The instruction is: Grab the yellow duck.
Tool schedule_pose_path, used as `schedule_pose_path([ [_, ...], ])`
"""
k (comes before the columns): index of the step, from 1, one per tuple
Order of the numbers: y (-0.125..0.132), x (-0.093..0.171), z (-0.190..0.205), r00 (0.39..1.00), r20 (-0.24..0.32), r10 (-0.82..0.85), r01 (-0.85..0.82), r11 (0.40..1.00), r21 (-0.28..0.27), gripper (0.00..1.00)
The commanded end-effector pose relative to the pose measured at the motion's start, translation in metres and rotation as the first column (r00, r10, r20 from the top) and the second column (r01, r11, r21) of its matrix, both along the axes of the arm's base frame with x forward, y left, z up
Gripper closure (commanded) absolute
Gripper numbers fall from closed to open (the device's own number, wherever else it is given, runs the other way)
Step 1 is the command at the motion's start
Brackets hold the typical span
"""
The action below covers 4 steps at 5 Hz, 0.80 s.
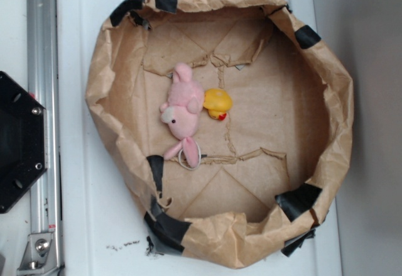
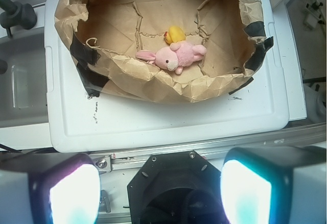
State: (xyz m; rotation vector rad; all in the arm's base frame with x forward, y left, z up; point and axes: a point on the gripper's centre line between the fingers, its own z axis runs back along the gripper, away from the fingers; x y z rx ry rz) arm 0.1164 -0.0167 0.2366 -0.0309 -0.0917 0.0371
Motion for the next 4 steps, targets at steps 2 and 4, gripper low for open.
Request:
schedule_pose_path([
  [2,0.03,0.05,0.013,1.0,0.024,0.005,-0.006,0.999,0.054,0.0],
  [4,0.054,0.153,-0.069,0.992,-0.006,-0.126,0.126,0.983,0.134,0.0],
])
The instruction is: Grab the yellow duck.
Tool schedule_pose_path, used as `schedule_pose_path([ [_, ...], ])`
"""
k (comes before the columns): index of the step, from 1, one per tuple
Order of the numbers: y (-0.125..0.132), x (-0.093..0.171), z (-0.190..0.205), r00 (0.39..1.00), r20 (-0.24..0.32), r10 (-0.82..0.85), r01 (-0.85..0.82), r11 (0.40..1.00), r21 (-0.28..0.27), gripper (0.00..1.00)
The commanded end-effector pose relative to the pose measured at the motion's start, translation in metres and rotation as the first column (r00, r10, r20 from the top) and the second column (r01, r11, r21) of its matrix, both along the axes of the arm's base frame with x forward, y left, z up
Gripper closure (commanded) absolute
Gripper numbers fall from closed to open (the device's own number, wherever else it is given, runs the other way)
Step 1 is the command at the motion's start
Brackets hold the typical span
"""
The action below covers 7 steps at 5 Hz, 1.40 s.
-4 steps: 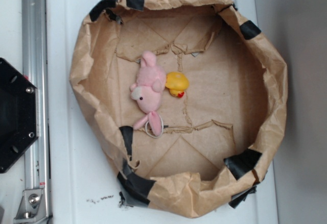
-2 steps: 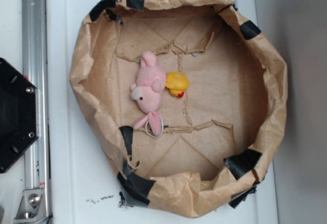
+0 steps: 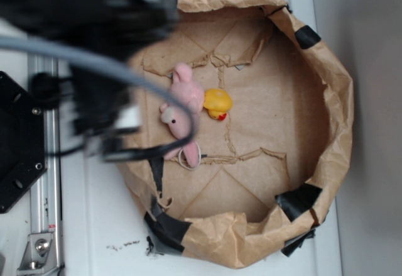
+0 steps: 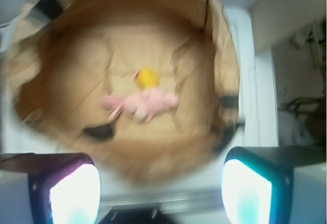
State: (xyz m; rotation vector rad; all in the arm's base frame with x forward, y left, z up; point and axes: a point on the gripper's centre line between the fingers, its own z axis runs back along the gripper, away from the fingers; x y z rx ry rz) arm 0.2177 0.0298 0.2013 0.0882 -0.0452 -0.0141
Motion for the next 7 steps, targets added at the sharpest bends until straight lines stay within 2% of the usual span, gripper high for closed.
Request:
schedule_pose_path([
  [1,-0.001,0.067,-0.084,0.986,0.053,-0.159,0.159,0.987,0.001,0.0],
  [2,-0.014,0.064,-0.109,0.97,0.101,-0.222,0.224,0.975,-0.01,0.0],
  [5,-0.014,0.064,-0.109,0.97,0.101,-0.222,0.224,0.975,-0.01,0.0],
  [6,-0.001,0.066,-0.125,0.974,0.063,-0.219,0.22,0.976,-0.007,0.0],
  [7,0.008,0.07,-0.137,0.979,0.054,-0.196,0.197,0.98,-0.009,0.0],
])
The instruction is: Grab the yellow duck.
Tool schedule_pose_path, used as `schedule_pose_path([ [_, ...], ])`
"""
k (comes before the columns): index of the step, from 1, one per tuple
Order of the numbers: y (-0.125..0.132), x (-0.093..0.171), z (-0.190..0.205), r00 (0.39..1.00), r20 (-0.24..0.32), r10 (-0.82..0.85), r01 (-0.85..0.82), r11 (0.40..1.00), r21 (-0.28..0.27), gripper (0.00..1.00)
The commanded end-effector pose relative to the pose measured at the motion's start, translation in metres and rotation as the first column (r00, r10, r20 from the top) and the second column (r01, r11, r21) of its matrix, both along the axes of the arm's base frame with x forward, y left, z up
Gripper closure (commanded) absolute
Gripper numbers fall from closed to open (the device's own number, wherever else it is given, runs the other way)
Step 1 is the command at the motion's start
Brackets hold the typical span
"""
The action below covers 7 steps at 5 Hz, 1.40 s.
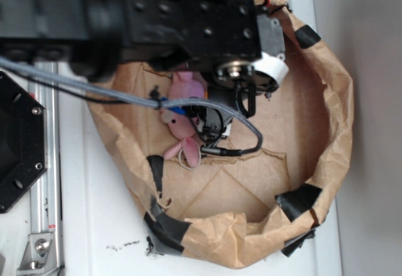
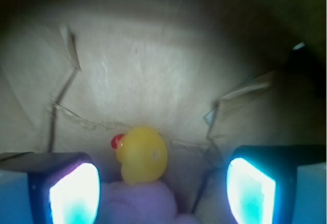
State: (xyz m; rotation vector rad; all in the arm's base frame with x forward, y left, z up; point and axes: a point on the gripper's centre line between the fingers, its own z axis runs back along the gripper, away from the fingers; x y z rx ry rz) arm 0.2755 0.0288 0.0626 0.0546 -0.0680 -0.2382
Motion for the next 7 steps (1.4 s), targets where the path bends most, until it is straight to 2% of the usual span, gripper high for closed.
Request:
schedule_pose_path([
  [1,0.001,0.014,-0.013,1.0,-0.006,0.001,-0.001,1.0,0.017,0.0],
  [3,-0.048,-0.004,-0.041,0.989,-0.079,-0.127,0.128,0.992,0.007,0.0],
  [4,-0.066,-0.008,-0.034,0.983,-0.058,-0.174,0.174,0.985,-0.01,0.0],
  [5,-0.067,-0.005,-0.029,0.984,-0.026,-0.174,0.174,0.985,-0.008,0.0],
  [6,-0.054,0.011,-0.02,0.987,0.035,-0.155,0.156,0.987,-0.042,0.0],
  [7,-0.046,0.016,-0.028,0.992,0.025,-0.126,0.127,0.99,-0.054,1.0],
])
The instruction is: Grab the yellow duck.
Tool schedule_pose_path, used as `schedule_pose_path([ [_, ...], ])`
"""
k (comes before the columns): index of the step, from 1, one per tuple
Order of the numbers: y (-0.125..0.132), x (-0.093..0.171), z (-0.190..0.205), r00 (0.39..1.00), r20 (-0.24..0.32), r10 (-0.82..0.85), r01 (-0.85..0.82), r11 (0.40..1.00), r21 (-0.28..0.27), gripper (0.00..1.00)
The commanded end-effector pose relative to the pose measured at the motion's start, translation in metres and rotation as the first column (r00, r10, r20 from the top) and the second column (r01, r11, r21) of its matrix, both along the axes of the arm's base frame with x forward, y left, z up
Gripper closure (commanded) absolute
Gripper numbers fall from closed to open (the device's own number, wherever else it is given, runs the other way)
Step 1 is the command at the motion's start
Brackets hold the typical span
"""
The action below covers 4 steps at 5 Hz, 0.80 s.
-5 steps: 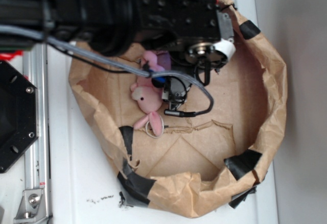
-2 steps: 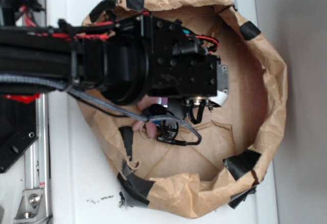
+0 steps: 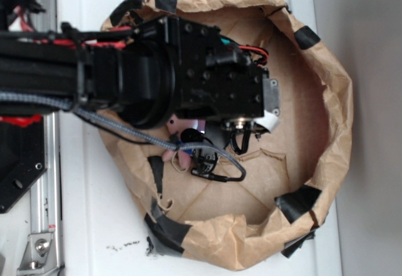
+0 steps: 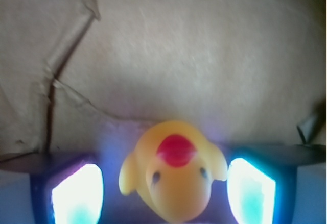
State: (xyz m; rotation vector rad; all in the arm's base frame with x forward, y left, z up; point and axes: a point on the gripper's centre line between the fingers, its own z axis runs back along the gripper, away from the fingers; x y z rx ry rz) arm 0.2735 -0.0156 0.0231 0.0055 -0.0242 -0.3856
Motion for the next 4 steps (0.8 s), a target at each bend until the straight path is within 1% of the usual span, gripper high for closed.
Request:
schedule_pose_path([
  [1,-0.006,0.009,0.001,0.998,0.053,0.024,-0.023,1.0,-0.009,1.0],
  [2,-0.009,0.008,0.012,0.997,0.07,0.027,-0.028,1.0,0.012,1.0],
  [3,-0.009,0.018,0.062,0.979,0.194,0.06,-0.053,0.998,-0.04,1.0],
  [4,-0.013,0.026,0.113,0.958,0.257,0.125,-0.12,0.992,-0.035,1.0],
])
